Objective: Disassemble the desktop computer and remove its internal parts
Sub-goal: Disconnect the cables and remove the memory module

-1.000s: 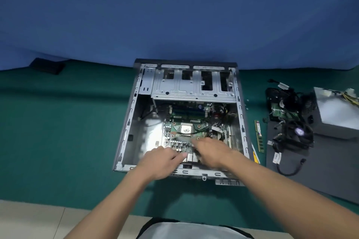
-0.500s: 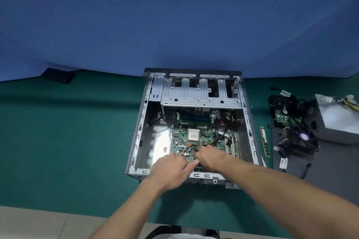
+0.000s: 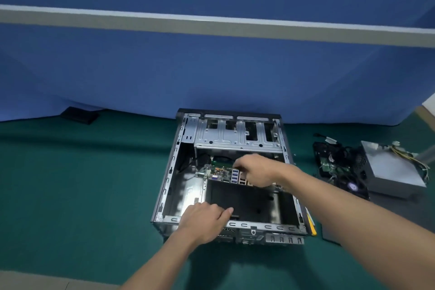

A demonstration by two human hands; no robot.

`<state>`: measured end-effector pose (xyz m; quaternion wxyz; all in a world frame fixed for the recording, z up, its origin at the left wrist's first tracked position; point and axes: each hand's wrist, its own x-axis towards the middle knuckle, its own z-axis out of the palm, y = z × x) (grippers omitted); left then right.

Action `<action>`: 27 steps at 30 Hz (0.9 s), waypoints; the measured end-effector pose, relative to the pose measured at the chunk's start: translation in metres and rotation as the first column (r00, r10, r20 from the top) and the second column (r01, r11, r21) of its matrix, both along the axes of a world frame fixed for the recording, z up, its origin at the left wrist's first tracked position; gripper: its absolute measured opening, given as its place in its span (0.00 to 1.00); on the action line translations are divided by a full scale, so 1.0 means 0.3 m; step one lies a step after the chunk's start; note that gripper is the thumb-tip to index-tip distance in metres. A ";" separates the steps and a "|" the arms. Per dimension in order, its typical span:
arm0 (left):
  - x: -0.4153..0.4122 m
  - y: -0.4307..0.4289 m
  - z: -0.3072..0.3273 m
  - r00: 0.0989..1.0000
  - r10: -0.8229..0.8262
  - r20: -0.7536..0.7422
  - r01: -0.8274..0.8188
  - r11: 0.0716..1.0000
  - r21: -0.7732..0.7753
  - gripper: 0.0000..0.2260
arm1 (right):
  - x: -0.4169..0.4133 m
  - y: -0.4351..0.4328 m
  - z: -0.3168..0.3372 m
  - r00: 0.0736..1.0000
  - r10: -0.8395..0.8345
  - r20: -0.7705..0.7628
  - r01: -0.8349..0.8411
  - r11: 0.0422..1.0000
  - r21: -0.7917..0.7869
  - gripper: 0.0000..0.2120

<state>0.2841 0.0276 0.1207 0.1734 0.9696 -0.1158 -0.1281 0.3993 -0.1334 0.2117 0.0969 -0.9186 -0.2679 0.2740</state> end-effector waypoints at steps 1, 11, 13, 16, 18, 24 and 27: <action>-0.002 0.000 -0.001 1.000 0.004 -0.002 -0.004 1.000 0.004 0.27 | 0.005 0.005 0.026 0.999 -0.028 -0.022 0.028 0.999 0.032 0.20; -0.006 -0.004 -0.008 0.999 0.025 0.029 -0.026 0.999 0.036 0.27 | 0.018 0.013 0.182 0.800 -0.353 -0.486 0.559 0.732 0.389 0.12; -0.006 -0.004 -0.009 0.999 0.030 0.029 -0.031 0.999 0.035 0.28 | 0.011 0.017 0.195 0.753 -0.325 -0.572 0.604 0.687 0.405 0.08; -0.009 -0.004 -0.002 0.999 0.021 0.026 -0.022 0.999 0.036 0.29 | -0.004 0.036 0.240 0.731 -0.254 -0.633 0.598 0.686 0.415 0.04; -0.008 -0.004 0.001 1.000 0.019 0.023 -0.020 0.999 0.031 0.29 | -0.004 0.050 0.287 0.741 -0.256 -0.621 0.600 0.668 0.441 0.07; 0.002 0.006 0.009 0.999 -0.011 -0.047 0.012 1.000 0.011 0.25 | 0.040 0.035 0.467 0.754 -0.224 -0.617 0.580 0.668 0.466 0.20; 0.018 0.009 0.023 0.994 -0.042 -0.105 0.043 0.999 0.006 0.24 | 0.044 -0.004 0.522 0.726 -0.236 -0.645 0.628 0.609 0.484 0.23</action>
